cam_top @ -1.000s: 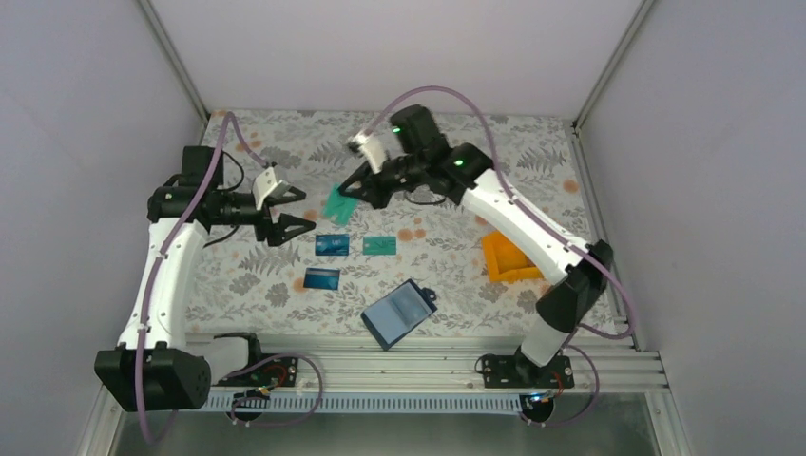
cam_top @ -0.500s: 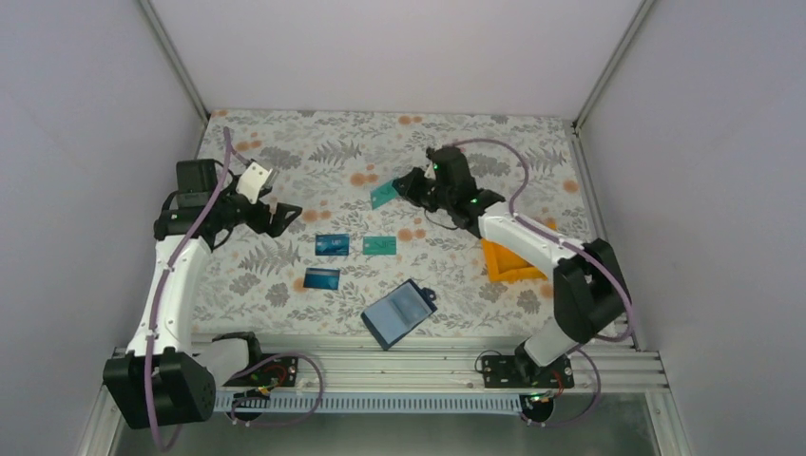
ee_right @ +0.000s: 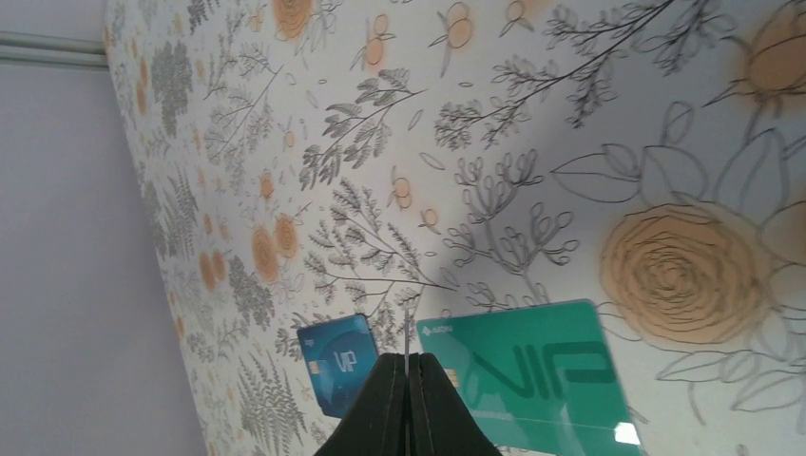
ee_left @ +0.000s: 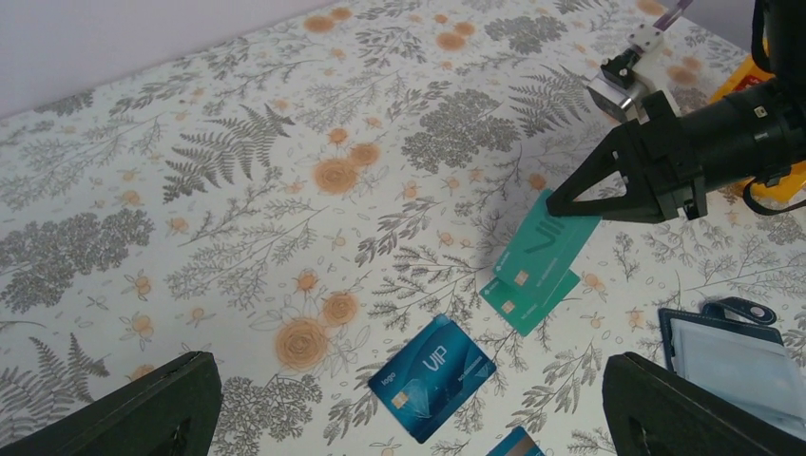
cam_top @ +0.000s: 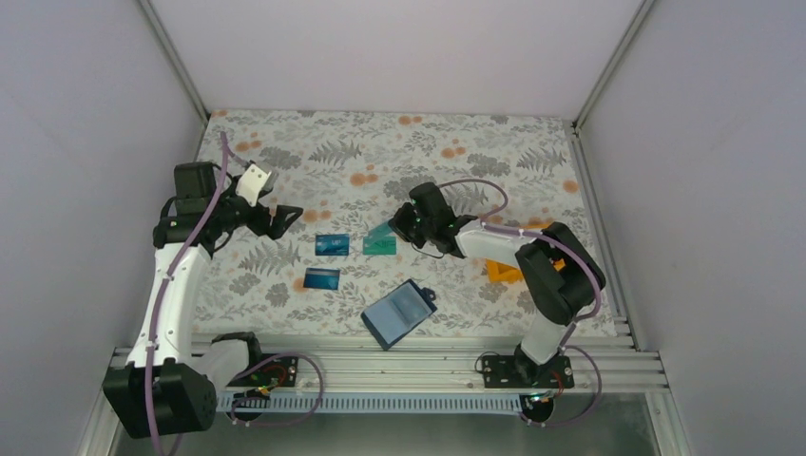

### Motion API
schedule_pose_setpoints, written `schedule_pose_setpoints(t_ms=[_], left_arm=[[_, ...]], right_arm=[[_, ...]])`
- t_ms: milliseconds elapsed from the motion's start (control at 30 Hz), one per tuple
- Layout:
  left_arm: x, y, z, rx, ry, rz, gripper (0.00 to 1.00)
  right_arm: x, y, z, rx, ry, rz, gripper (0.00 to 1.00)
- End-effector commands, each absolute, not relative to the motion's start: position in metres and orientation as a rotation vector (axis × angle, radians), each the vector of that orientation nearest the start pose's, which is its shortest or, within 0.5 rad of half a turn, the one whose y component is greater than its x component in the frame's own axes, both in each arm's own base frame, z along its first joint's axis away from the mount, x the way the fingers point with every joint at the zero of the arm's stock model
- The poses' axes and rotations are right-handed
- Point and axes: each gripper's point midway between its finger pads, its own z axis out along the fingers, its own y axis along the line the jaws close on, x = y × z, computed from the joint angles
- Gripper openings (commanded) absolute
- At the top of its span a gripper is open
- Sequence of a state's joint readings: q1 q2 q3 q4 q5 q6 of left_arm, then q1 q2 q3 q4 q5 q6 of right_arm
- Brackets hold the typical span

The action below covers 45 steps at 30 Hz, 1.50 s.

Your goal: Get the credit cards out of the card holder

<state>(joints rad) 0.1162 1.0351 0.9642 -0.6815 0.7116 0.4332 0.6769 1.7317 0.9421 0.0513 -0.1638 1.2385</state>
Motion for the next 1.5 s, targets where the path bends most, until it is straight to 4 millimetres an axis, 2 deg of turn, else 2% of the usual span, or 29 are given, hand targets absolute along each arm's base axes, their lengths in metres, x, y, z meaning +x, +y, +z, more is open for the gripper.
schedule_pose_setpoints(t_ms=[0,267,467,767,1067,1333,1467], left_arm=[[0.29,-0.081,0.25,0.69,2.015,-0.528,1.0],[0.291,-0.083,0.248,0.695,2.016,-0.543,1.0],[0.29,-0.083,0.246,0.699,2.019,-0.551,1.0],[0.289,-0.084,0.245,0.704,2.019,-0.557,1.0],[0.289,-0.085,0.244,0.706,2.019,-0.562,1.0],[0.288,-0.085,0.244,0.708,2.021,-0.564,1.0],[0.288,-0.085,0.244,0.709,2.02,-0.567,1.0]], right_arm=[[0.343,0.316,0.076,0.65,2.469,1.085,0.04],[0.338,0.323,0.06,0.625,2.51,1.099,0.04],[0.337,0.331,0.06,0.624,2.514,1.145,0.04],[0.322,0.319,0.046,0.694,2.529,1.108,0.04],[0.319,0.315,0.04,0.756,2.54,1.088,0.04],[0.32,0.308,0.042,0.766,2.537,1.037,0.13],[0.32,0.305,0.047,0.774,2.528,1.021,0.22]])
